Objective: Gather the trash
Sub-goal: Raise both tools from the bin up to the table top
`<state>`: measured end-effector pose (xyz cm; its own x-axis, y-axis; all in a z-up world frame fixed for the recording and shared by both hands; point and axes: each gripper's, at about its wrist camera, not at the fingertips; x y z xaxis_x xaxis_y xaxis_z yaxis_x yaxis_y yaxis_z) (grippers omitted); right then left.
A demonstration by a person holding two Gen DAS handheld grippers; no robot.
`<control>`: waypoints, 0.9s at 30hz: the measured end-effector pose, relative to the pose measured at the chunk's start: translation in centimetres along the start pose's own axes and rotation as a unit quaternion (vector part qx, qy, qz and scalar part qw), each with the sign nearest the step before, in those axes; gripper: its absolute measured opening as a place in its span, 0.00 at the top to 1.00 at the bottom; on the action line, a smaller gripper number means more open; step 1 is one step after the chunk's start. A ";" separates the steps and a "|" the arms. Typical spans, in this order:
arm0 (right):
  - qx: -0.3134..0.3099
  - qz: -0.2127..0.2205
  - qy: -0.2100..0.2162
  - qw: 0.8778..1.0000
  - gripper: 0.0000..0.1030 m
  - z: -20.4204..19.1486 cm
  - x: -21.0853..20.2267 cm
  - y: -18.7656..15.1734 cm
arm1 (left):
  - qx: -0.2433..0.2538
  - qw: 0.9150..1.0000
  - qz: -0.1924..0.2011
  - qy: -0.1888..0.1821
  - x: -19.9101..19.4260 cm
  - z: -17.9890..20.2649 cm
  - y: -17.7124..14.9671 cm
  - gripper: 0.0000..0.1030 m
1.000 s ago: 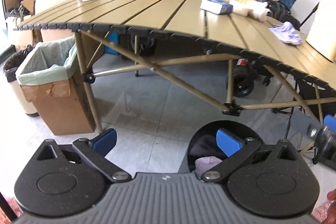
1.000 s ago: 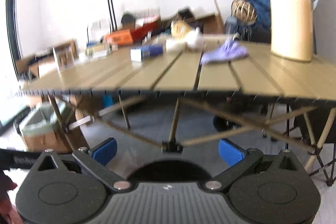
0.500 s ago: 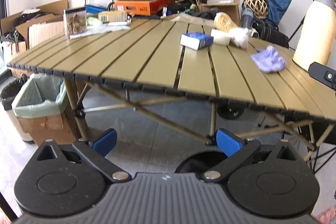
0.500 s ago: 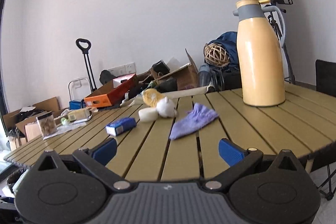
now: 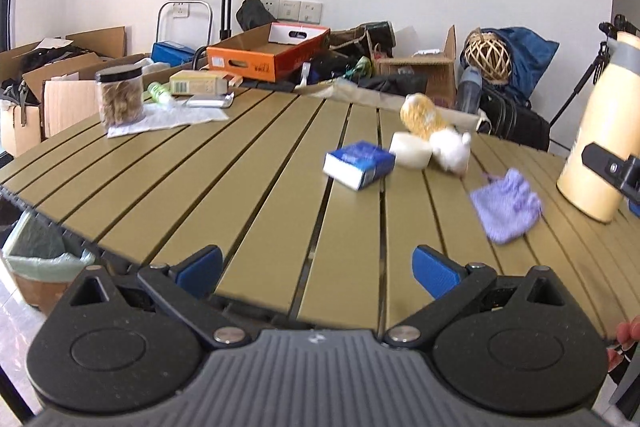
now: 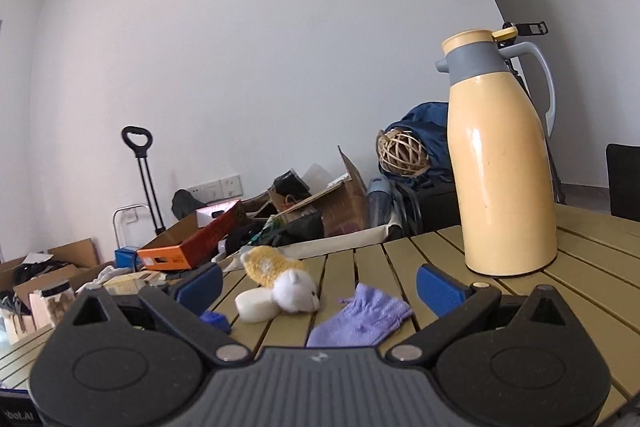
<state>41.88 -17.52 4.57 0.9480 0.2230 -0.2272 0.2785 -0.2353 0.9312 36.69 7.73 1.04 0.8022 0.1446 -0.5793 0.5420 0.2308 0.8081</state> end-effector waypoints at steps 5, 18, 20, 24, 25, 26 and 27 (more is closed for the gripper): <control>0.016 0.003 0.005 1.000 0.00 0.5 2.1 1.1 | -0.002 1.000 0.006 -0.002 1.5 0.7 2.2 0.00; 0.049 -0.072 -0.009 0.996 0.00 3.2 9.3 3.2 | -0.001 1.000 0.003 -0.014 6.3 2.2 7.1 0.00; 0.073 -0.092 -0.006 0.993 0.00 3.8 10.3 3.3 | -0.003 1.000 0.001 -0.015 7.0 2.4 7.7 0.00; 0.089 -0.116 0.007 0.989 0.00 3.9 11.9 3.2 | -0.004 1.000 -0.002 -0.021 8.5 2.7 9.0 0.00; 0.083 -0.121 0.008 0.989 0.00 3.7 12.3 3.2 | -0.006 1.000 -0.002 -0.024 8.8 2.8 9.3 0.00; 0.078 -0.123 0.006 0.989 0.00 3.5 12.6 3.3 | -0.009 1.000 -0.002 -0.027 9.2 2.8 9.6 0.00; 0.075 -0.125 -0.001 0.989 0.00 3.3 12.9 3.3 | -0.013 0.999 -0.002 -0.030 9.5 2.9 9.9 0.00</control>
Point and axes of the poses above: each gripper's, at about its wrist camera, not at the fingertips, and x roughly the way its jaws point, z to its right, y to its top, and after that the axes turned 5 degrees about -z, right-handed
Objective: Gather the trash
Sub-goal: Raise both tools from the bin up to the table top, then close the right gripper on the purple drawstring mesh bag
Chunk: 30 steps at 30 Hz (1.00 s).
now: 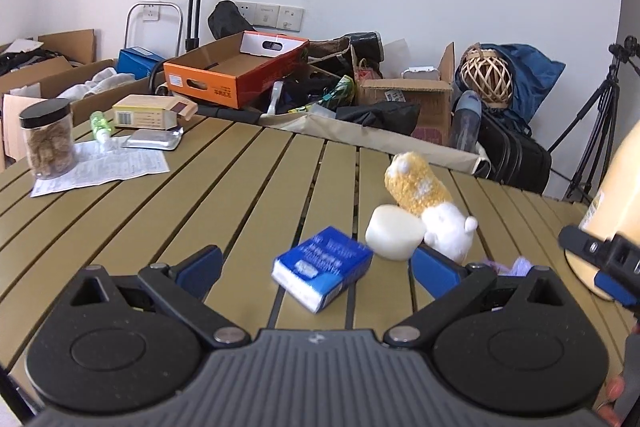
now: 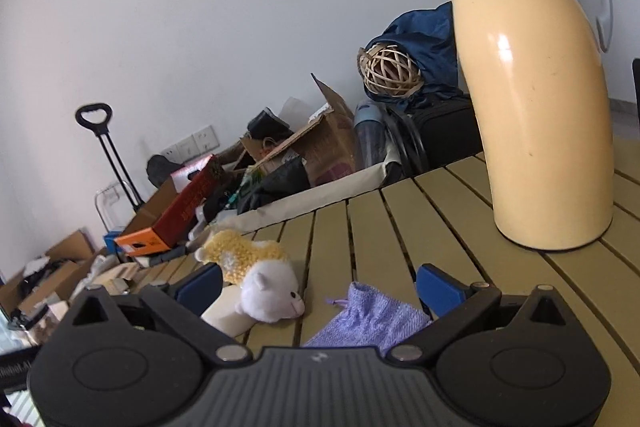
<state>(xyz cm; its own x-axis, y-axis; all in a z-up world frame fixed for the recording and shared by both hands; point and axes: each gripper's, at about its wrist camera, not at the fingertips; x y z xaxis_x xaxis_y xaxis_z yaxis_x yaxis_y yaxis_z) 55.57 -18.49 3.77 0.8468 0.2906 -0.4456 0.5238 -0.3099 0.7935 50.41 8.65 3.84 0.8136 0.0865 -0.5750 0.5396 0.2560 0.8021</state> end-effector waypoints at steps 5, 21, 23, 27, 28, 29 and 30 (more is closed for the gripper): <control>-0.010 -0.016 -0.033 0.999 0.00 -0.3 1.7 0.7 | -0.012 1.000 -0.004 -0.006 1.7 0.1 1.0 0.00; -0.066 -0.131 -0.109 0.983 0.00 -0.1 6.6 -0.3 | -0.001 0.999 -0.033 0.012 4.9 0.6 1.0 0.00; -0.080 -0.136 -0.116 0.981 0.04 -0.5 6.8 -0.6 | 0.003 0.999 -0.036 0.013 5.1 0.8 0.9 0.00; -0.097 -0.147 -0.121 0.977 0.16 -0.9 7.1 -1.1 | 0.011 0.999 -0.038 0.013 5.2 1.1 0.7 0.00; -0.100 -0.150 -0.123 0.976 0.19 -1.0 7.2 -1.2 | 0.013 0.999 -0.038 0.013 5.2 1.1 0.7 0.00; -0.106 -0.150 -0.127 0.975 0.21 -1.1 7.3 -1.3 | 0.013 0.999 -0.039 0.013 5.2 1.2 0.7 0.00; -0.112 -0.149 -0.133 0.973 0.26 -1.2 7.2 -1.4 | 0.014 0.999 -0.040 0.014 5.3 1.2 0.6 0.00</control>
Point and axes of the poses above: each gripper's, at about its wrist camera, not at the fingertips, and x roughly the way its jaws point, z to its right, y to its top, and after that the axes turned 5 degrees about -z, right-handed
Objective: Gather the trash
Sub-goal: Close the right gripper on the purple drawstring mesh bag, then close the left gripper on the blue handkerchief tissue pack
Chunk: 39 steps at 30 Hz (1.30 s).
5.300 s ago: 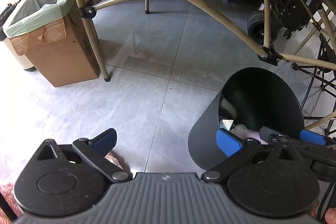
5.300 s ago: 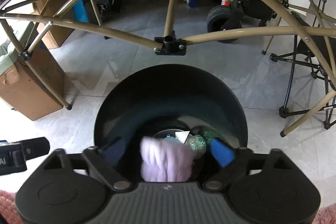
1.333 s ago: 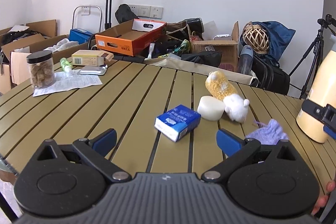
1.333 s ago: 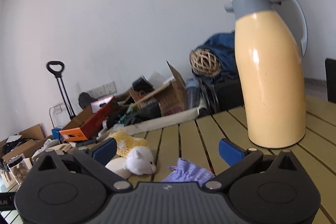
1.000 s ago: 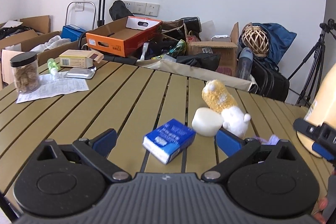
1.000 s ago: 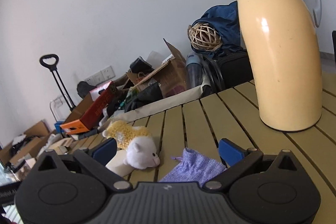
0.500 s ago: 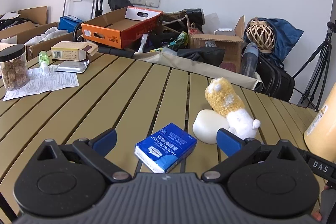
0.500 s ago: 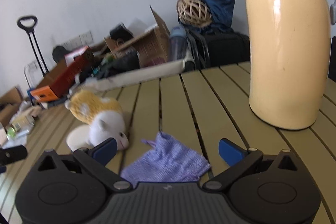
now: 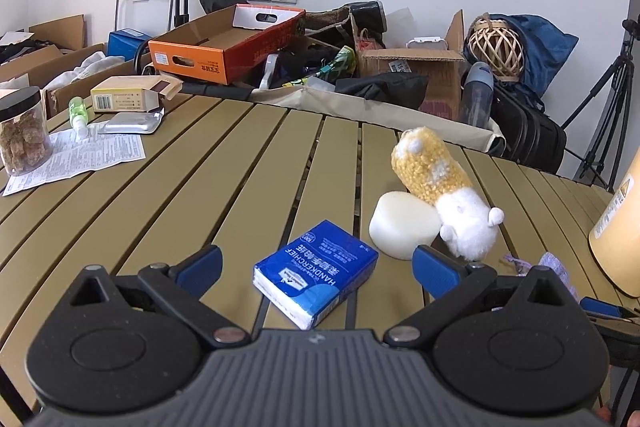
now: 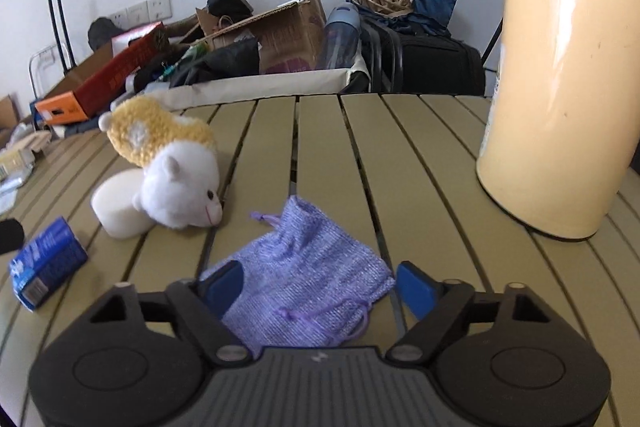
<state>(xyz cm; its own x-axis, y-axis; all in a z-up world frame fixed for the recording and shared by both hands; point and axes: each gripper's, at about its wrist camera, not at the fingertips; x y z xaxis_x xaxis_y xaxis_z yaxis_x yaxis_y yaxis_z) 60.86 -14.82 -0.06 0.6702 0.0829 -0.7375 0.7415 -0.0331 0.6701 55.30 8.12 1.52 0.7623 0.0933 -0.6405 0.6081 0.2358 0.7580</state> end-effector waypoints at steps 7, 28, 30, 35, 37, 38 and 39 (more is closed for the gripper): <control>-0.023 0.004 -0.004 1.000 0.48 -0.5 0.0 -0.5 | 0.002 1.000 -0.006 0.005 0.4 -0.1 -0.1 0.00; 0.073 0.094 0.075 0.990 0.87 2.2 -3.3 -0.7 | -0.007 1.000 -0.013 0.021 1.7 -1.4 0.4 0.00; 0.106 0.124 0.086 0.983 0.87 3.5 -3.9 -0.9 | -0.005 1.000 -0.015 0.023 2.0 -1.5 0.4 0.00; 0.167 0.157 0.088 0.969 0.87 6.3 -5.1 -1.0 | 0.002 0.999 -0.029 0.017 3.0 -1.4 0.3 0.00; 0.184 0.166 0.092 0.964 0.87 7.2 -5.5 -1.1 | 0.004 0.999 -0.033 0.017 3.5 -1.2 0.2 0.00; 0.190 0.172 0.097 0.962 0.87 7.7 -5.7 -1.1 | 0.006 0.999 -0.034 0.016 3.7 -1.1 0.1 0.00; 0.197 0.176 0.100 0.959 0.87 8.0 -5.9 -1.2 | 0.007 0.999 -0.036 0.014 3.8 -1.0 0.1 0.00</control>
Point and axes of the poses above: each gripper's, at about its wrist camera, not at the fingertips, and x roughly the way its jaws point, z to its right, y to its top, and after that the axes turned 5 degrees about -z, right-handed
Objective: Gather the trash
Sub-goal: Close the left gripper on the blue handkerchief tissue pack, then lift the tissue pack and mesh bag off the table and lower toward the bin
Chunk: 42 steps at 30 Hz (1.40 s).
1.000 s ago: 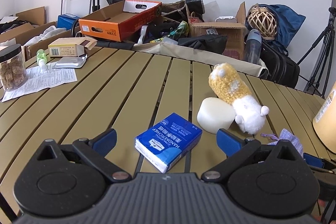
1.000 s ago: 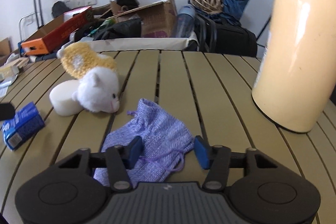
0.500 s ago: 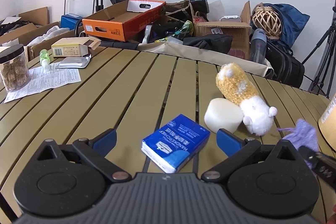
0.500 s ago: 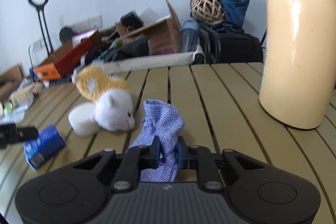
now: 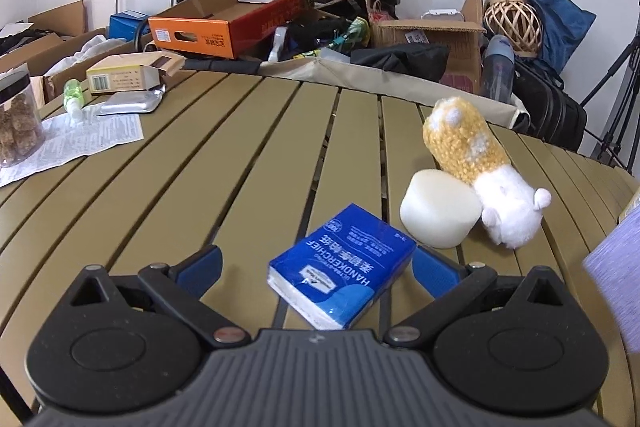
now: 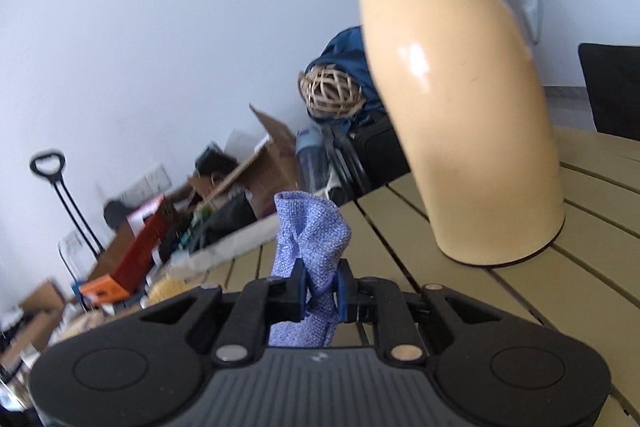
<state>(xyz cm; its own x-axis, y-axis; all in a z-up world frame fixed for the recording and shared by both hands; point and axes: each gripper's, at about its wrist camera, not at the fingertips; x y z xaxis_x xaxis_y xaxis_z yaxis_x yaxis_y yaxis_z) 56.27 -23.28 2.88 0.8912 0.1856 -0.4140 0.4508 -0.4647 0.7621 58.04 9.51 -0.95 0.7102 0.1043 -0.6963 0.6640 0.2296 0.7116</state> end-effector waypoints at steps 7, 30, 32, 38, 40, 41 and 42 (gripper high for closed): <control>0.003 0.007 -0.002 1.000 0.87 1.0 -0.7 0.6 | 0.012 1.000 -0.018 -0.004 1.6 0.7 0.1 0.00; 0.000 -0.004 -0.005 1.000 0.87 1.1 -0.6 0.3 | 0.033 0.999 -0.010 -0.018 1.7 1.3 -0.3 0.30; -0.001 -0.006 -0.004 1.000 0.87 1.1 -0.7 0.3 | 0.036 0.999 -0.003 -0.019 1.3 1.3 -0.4 0.32; -0.009 -0.009 0.004 1.000 0.87 1.0 -1.4 0.1 | 0.042 0.999 0.013 -0.025 0.0 1.8 -0.8 0.50; -0.009 -0.010 0.007 1.000 0.87 1.1 -1.7 0.1 | 0.046 0.999 0.013 -0.021 -0.1 2.0 -1.1 0.50; -0.009 -0.010 0.008 1.000 0.87 1.1 -1.9 0.0 | 0.046 0.999 0.011 -0.021 -0.1 2.0 -1.2 0.50; -0.008 -0.011 0.009 1.000 0.87 1.2 -2.1 0.0 | 0.045 0.999 0.010 -0.022 -0.2 2.0 -1.3 0.50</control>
<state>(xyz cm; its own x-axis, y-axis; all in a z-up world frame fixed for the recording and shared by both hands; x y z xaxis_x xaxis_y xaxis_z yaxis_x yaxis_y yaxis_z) 54.36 -24.71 3.17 0.8822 0.2110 -0.4210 0.4701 -0.4472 0.7610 57.46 7.30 -1.53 0.7322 0.0648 -0.6780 0.6661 0.1397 0.7327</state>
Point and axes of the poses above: each gripper's, at about its wrist camera, not at the fingertips, and x roughly the way its jaws point, z to its right, y to its top, and after that the axes turned 5 degrees about -z, right-handed
